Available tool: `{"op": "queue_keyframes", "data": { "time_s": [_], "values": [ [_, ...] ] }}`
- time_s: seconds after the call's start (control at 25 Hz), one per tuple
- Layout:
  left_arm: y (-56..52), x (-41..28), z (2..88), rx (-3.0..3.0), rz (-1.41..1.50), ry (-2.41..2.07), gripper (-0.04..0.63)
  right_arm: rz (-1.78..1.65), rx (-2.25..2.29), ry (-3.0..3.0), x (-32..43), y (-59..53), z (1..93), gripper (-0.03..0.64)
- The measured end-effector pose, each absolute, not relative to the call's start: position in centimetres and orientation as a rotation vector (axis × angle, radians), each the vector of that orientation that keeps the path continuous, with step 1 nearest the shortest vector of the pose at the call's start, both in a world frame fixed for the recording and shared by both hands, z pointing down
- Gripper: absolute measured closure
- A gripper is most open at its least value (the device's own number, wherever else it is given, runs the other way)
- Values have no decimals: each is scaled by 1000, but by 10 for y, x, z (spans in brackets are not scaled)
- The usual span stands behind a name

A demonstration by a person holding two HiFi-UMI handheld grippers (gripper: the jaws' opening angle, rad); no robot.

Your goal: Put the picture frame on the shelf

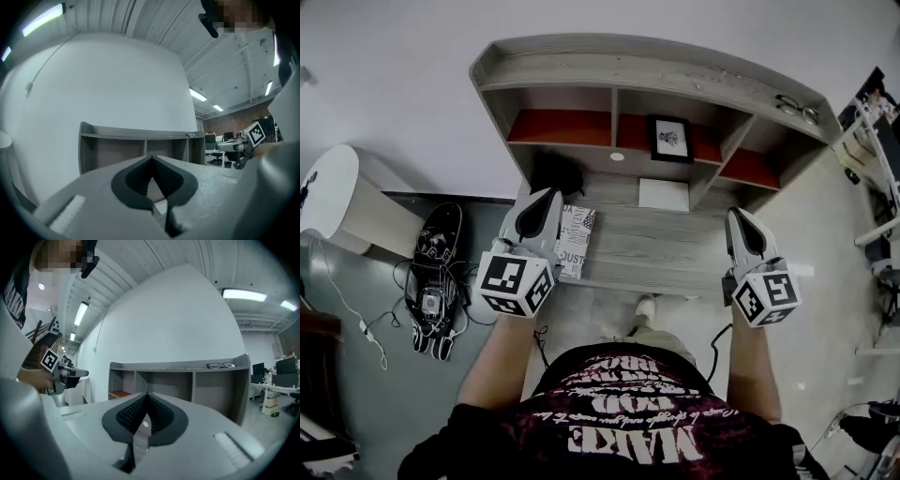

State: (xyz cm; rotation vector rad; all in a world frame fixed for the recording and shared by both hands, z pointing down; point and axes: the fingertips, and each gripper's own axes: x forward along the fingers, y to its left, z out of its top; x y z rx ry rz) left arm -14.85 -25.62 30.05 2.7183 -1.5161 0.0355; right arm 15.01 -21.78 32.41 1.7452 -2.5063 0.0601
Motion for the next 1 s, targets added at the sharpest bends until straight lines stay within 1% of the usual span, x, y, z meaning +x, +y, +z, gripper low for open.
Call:
{"op": "queue_keyframes", "data": {
  "time_s": [0.4, 0.64, 1.0],
  "values": [
    [-204, -178, 295, 2711, 28, -1546, 591, 57, 1796, -2469, 157, -157, 321, 591],
    [-186, -172, 299, 2704, 35, -1518, 591, 65, 1774, -2477, 156, -141, 318, 591],
    [-187, -156, 313, 2632, 78, -1561, 592, 94, 1668, -2522, 165, -156, 326, 591]
  ]
}}
